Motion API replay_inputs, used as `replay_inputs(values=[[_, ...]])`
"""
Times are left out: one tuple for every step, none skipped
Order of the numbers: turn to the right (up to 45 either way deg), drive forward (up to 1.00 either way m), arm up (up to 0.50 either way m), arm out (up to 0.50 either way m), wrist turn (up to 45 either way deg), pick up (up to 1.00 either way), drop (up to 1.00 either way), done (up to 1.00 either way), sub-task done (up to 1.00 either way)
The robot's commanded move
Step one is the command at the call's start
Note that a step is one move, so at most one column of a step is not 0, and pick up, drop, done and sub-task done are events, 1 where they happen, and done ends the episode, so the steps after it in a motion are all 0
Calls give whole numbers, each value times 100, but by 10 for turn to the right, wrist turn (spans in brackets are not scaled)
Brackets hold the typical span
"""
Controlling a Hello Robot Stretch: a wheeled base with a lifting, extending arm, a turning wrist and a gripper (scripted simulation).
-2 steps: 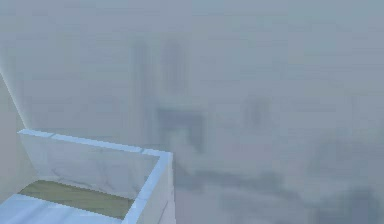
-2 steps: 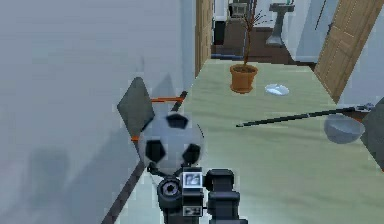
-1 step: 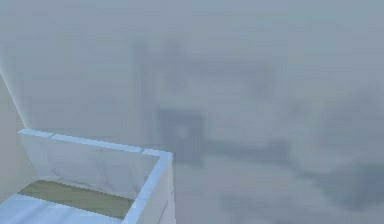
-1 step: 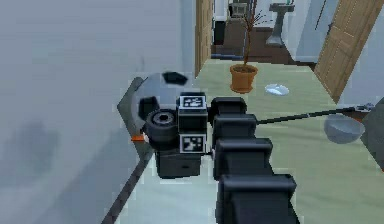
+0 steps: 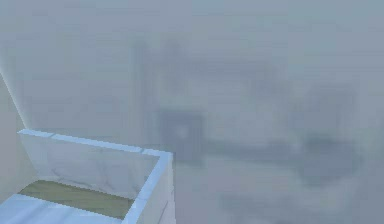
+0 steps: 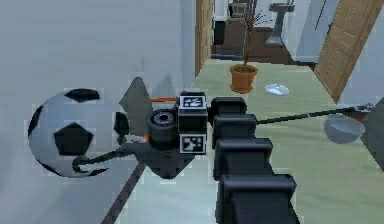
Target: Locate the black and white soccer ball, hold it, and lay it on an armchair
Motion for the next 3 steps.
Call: replay_inputs(values=[[0, 0, 0, 0, -450, 0, 0, 0, 0], [0, 0, 0, 0, -300, 0, 0, 0, 0], [0, 0, 0, -10, 0, 0, 0, 0, 0]])
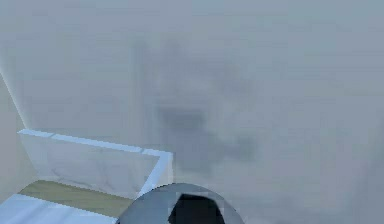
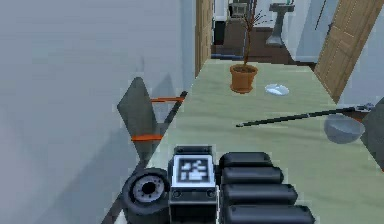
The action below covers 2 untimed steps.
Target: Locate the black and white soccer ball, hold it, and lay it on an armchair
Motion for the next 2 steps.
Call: replay_inputs(values=[[-450, 0, 0, 0, 0, 0, 0, 0, 0], [-450, 0, 0, 0, 0, 0, 0, 0, 0]])
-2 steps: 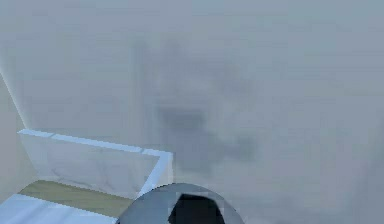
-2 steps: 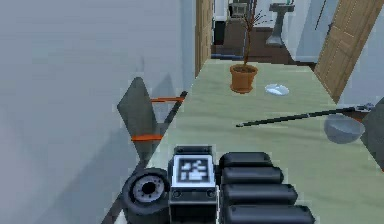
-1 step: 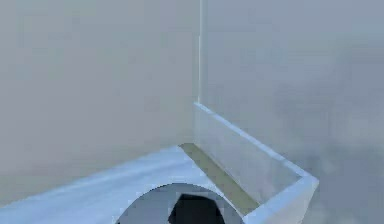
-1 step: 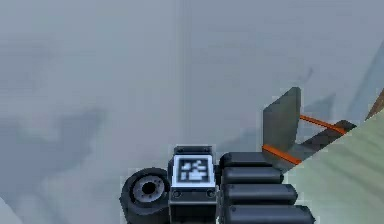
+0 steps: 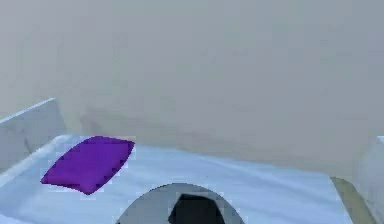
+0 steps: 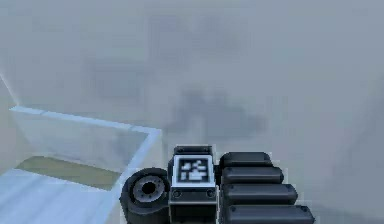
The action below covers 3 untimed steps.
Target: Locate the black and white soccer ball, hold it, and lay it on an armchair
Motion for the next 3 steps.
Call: replay_inputs(values=[[-450, 0, 0, 0, 0, 0, 0, 0, 0], [-420, 0, 0, 0, 0, 0, 0, 0, 0], [0, 75, 0, 0, 0, 0, 0, 0, 0]])
